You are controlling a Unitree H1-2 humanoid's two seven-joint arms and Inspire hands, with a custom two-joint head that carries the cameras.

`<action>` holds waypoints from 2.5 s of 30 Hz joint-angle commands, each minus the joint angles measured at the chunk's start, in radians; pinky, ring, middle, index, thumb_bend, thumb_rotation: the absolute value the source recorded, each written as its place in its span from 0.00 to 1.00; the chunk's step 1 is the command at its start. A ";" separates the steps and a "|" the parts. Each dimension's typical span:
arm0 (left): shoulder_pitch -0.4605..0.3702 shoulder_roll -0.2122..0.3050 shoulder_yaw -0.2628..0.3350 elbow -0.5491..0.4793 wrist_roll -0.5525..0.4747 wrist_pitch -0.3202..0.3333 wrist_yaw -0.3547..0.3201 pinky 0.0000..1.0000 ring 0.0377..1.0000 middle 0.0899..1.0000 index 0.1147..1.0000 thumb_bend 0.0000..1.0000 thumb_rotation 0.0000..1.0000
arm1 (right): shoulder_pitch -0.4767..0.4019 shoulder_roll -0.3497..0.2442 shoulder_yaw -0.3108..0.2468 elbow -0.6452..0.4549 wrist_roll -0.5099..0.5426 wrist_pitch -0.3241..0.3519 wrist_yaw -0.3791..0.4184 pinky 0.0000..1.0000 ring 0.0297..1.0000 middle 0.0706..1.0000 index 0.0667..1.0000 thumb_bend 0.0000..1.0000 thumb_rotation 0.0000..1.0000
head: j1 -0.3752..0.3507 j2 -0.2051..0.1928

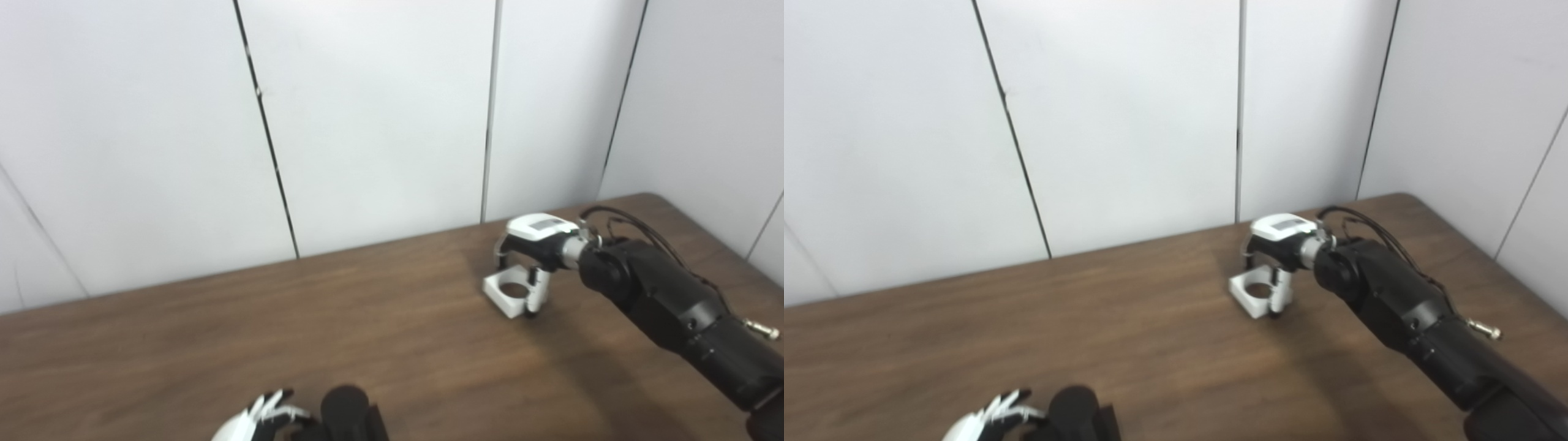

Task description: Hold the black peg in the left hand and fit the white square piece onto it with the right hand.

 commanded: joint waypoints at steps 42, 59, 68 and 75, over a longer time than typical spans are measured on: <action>-0.022 -0.087 0.053 -0.015 0.125 0.056 -0.206 1.00 1.00 0.92 0.43 0.50 0.07 | -0.071 0.265 0.005 -0.669 0.100 0.146 0.340 1.00 0.92 0.76 0.45 0.52 0.14 | 0.126 0.179; -0.018 -0.107 0.054 -0.024 0.148 0.057 -0.227 1.00 1.00 0.91 0.43 0.50 0.07 | 0.028 0.275 0.018 -0.632 0.095 0.027 0.282 1.00 0.90 0.74 0.45 0.52 0.14 | 0.140 0.164; -0.006 -0.127 0.045 -0.027 0.170 0.056 -0.230 1.00 1.00 0.92 0.43 0.50 0.06 | 0.075 0.269 0.040 -0.618 0.062 -0.043 0.279 1.00 0.91 0.75 0.45 0.52 0.14 | 0.152 0.157; -0.004 -0.136 0.042 -0.023 0.171 0.056 -0.223 1.00 1.00 0.91 0.43 0.50 0.06 | 0.081 0.287 0.045 -0.603 0.047 -0.067 0.262 1.00 0.92 0.75 0.45 0.52 0.14 | 0.156 0.154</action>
